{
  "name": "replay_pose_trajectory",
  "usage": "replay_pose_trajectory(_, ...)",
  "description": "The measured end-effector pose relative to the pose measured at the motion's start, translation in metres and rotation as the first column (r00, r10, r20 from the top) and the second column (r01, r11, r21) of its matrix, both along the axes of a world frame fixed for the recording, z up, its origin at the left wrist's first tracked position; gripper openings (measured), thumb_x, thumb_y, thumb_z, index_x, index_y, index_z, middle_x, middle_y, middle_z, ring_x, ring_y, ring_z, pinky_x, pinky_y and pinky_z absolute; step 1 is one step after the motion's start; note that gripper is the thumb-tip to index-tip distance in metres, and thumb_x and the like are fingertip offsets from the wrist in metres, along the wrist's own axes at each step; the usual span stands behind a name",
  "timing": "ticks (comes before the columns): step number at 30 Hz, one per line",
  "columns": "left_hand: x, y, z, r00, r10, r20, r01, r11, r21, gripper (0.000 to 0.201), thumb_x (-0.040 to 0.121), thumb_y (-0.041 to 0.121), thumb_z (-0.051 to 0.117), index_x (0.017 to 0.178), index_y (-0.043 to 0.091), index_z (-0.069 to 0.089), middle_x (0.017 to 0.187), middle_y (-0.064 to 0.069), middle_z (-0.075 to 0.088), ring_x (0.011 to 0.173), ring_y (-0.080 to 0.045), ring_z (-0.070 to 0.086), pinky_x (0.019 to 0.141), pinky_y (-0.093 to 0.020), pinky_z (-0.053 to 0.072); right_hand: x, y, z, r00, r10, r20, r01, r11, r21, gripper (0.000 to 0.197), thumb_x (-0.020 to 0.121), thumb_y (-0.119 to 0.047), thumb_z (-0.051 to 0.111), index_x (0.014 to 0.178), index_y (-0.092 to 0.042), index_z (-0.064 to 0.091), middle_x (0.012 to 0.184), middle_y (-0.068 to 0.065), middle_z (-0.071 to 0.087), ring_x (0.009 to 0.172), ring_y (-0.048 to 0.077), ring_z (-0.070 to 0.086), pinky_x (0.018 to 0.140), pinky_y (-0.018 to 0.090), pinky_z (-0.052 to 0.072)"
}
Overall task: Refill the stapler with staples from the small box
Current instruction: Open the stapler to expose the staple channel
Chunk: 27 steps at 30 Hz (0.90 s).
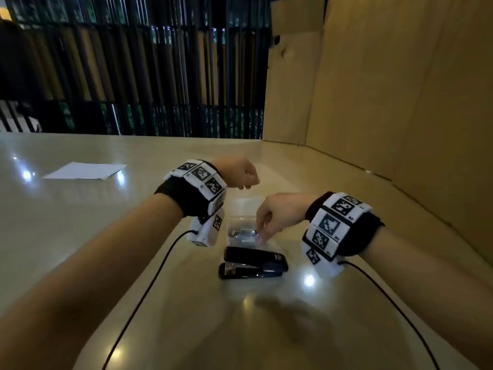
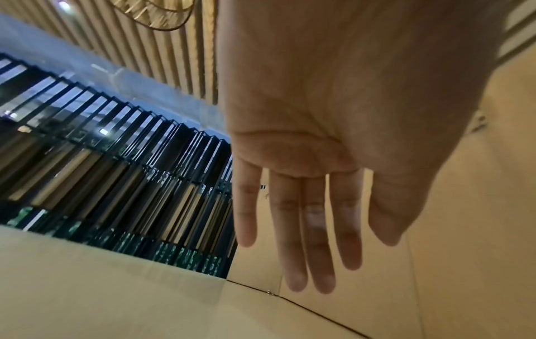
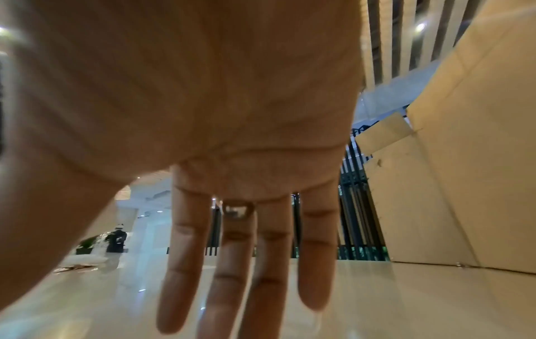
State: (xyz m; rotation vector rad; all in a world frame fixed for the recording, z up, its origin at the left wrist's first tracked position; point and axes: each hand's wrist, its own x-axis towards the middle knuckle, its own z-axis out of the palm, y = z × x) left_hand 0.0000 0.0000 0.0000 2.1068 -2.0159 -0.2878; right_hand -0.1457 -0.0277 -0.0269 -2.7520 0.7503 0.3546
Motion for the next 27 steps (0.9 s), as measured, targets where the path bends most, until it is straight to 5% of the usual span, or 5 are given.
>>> replay_pose_trajectory(9,0.006,0.020,-0.027,0.942,-0.068,-0.328,0.053,0.997,-0.054,0.027,0.092,0.021,0.049,0.111,0.006,0.062,0.100,-0.008,0.067,0.083,-0.015,0.062,0.077,-0.019,0.048,0.013,0.026,-0.036,0.965,0.122,-0.231,-0.122,0.992,0.012,0.043,0.082,-0.026,0.069,0.119,-0.006,0.058,0.107,0.010,0.064,0.092,0.022,0.057,0.070,0.026,0.045)
replay_pose_trajectory(12,0.009,0.026,-0.033,0.912,-0.078,-0.402,0.061,0.997,-0.055,0.024,0.091,0.021,0.052,0.108,0.009,0.064,0.094,-0.002,0.066,0.077,-0.007,0.062,0.074,-0.015,0.048,0.013,0.028,-0.038,0.975,0.132,-0.177,-0.133,0.991,0.005,0.041,0.083,-0.019,0.068,0.120,-0.006,0.058,0.114,0.013,0.065,0.103,0.026,0.060,0.083,0.029,0.046)
replay_pose_trajectory(18,0.019,0.033,-0.049,0.910,-0.060,-0.410,0.108,0.990,0.094,0.027,0.087,0.027,0.058,0.111,0.016,0.063,0.099,0.000,0.067,0.090,-0.012,0.063,0.095,-0.032,0.047,0.005,0.020,-0.038,0.993,0.121,-0.017,-0.120,0.992,0.029,0.033,0.081,-0.020,0.068,0.111,-0.009,0.061,0.103,0.008,0.066,0.087,0.019,0.057,0.072,0.024,0.046)
replay_pose_trajectory(21,0.024,0.034,-0.054,0.884,-0.046,-0.466,0.110,0.988,0.111,0.030,0.088,0.033,0.055,0.112,0.018,0.062,0.101,0.001,0.065,0.095,-0.013,0.061,0.091,-0.030,0.047,-0.003,0.014,-0.030,0.983,0.087,0.161,-0.096,0.994,0.045,0.016,0.082,-0.021,0.066,0.095,-0.017,0.059,0.079,-0.007,0.057,0.069,0.006,0.052,0.056,0.012,0.038)
replay_pose_trajectory(27,0.021,0.032,-0.059,0.726,-0.034,-0.687,0.068,0.997,0.022,0.033,0.096,0.034,0.034,0.099,0.016,0.062,0.086,-0.001,0.063,0.077,-0.012,0.059,0.073,-0.020,0.049,-0.013,0.000,-0.013,0.897,-0.032,0.441,-0.012,0.995,0.097,0.013,0.081,-0.022,0.068,0.091,-0.018,0.061,0.079,-0.011,0.052,0.069,0.000,0.049,0.057,0.009,0.037)
